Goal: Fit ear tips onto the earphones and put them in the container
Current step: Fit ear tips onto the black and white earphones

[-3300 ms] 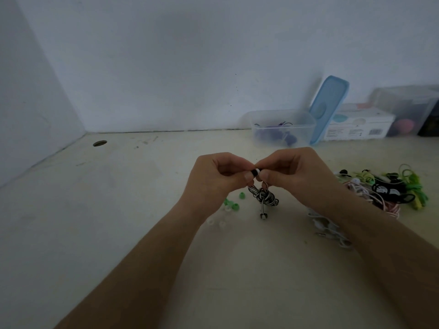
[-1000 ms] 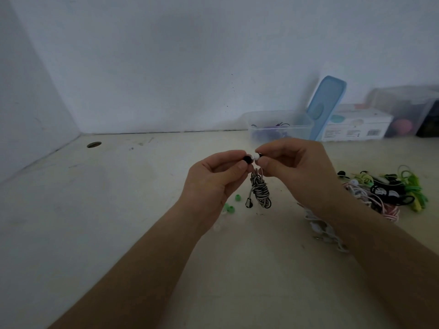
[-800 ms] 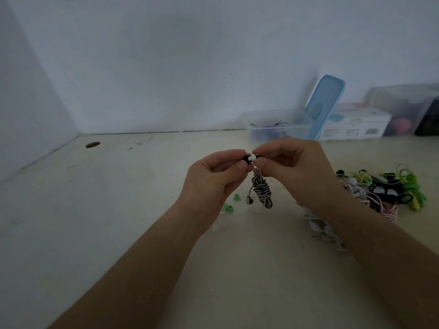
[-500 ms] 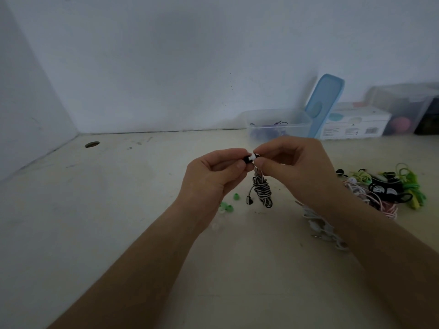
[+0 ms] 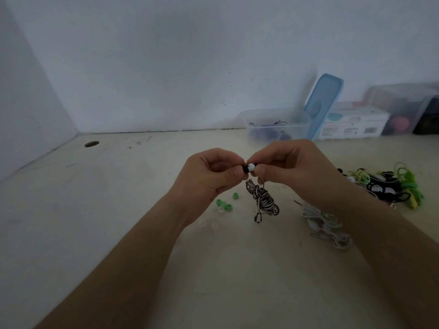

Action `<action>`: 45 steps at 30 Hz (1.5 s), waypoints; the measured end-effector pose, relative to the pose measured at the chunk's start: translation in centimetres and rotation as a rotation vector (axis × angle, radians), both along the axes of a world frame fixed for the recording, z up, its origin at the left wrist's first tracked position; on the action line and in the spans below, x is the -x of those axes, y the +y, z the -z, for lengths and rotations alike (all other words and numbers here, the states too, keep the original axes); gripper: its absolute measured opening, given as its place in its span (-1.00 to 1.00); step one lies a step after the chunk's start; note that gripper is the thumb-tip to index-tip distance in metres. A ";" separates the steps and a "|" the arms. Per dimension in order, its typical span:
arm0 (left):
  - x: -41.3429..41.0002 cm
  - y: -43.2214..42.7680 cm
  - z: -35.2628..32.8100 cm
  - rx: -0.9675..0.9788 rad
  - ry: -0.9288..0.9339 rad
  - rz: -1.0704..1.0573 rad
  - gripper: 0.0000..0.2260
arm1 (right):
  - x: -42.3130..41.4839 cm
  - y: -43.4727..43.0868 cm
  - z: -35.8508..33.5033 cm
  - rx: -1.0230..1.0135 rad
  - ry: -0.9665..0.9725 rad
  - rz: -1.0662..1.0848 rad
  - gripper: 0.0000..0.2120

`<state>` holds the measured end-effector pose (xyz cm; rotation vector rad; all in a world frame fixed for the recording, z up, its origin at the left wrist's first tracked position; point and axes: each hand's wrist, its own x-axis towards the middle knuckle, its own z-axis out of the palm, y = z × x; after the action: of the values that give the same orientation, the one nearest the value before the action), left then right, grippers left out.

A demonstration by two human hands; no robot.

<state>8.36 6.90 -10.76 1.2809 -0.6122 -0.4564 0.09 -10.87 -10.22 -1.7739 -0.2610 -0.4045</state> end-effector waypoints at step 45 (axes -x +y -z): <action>-0.2 -0.6 0.8 0.005 0.155 0.007 -0.91 | -0.7 0.3 1.1 0.204 -0.118 0.178 -0.85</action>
<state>8.58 6.31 -11.55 1.2265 -0.4872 -0.5540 0.82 -10.58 -11.29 -1.9840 -0.2342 -0.6296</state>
